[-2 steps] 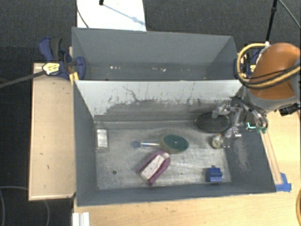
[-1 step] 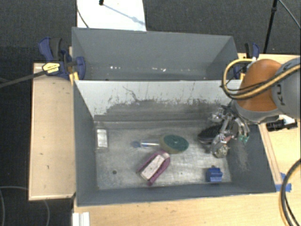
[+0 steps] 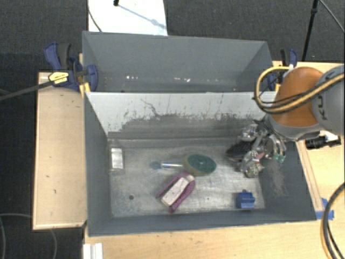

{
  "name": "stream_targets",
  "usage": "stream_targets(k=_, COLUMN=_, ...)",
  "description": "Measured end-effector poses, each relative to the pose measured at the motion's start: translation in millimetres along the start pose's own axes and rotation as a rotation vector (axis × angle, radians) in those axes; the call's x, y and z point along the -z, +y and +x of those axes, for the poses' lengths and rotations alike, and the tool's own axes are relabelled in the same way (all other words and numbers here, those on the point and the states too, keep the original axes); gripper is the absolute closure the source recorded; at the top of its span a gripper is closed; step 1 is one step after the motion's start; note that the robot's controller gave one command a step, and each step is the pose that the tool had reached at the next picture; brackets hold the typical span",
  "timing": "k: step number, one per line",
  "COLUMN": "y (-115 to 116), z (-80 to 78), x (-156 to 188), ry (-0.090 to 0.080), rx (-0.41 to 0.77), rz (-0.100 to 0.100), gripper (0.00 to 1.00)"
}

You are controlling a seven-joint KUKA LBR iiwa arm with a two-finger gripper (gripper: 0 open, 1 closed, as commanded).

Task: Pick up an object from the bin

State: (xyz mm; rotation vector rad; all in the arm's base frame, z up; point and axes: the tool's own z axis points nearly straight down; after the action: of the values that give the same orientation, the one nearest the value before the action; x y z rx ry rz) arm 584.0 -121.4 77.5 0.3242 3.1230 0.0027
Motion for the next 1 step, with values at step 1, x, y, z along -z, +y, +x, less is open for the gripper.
stream_targets(k=1, y=3.9, z=-1.9, x=116.7, ry=-0.008, rx=0.022, rz=0.001, gripper=1.00)
